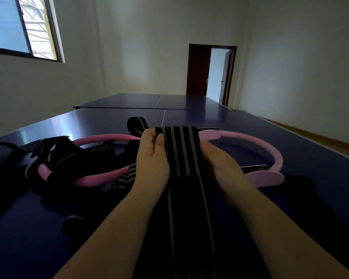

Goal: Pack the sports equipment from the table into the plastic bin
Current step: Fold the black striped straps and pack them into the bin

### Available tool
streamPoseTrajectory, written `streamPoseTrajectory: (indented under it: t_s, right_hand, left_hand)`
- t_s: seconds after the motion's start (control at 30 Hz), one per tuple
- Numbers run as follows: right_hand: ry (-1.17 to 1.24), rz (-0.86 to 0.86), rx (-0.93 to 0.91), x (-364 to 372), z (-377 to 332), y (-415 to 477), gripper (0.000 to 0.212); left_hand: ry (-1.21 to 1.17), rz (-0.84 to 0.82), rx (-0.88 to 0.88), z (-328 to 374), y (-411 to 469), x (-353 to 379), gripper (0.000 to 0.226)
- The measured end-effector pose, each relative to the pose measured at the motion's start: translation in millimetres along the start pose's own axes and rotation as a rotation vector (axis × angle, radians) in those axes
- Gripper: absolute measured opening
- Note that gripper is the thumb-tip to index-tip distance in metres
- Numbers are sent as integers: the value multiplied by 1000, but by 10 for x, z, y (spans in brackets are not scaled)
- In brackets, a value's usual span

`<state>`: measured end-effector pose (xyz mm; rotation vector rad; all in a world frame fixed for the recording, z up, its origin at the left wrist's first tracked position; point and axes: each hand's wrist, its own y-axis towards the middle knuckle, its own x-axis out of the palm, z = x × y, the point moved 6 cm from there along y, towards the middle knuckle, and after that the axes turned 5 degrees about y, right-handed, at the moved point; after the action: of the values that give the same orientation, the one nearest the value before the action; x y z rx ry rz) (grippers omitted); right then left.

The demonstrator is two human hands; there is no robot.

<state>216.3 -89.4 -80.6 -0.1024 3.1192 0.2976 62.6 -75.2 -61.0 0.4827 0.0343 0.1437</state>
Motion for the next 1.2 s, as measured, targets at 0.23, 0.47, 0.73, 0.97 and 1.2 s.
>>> streamPoseTrajectory:
  t_s: [0.23,0.47,0.73,0.97,1.2]
  right_hand:
    - [19,-51,-172,69,5,-46,28]
    - [164,203,-126,-198,5,7,23]
    - [-77,262,-318,-230,-108,-58,15]
    - [-207,-60,-220,-25,14,-6,48]
    - [166,18,-206,0,-19,-31,49]
  left_hand:
    - [-510,-130,-346,-118,-59,163,39]
    - [91,-334,-6,-62,-82,202,58]
    - [235,-308,-58,-97,-68,121,16]
    - [259,-149,65,-28,12,54,28]
    - [-32,-54,-77,-99,-55,41,23]
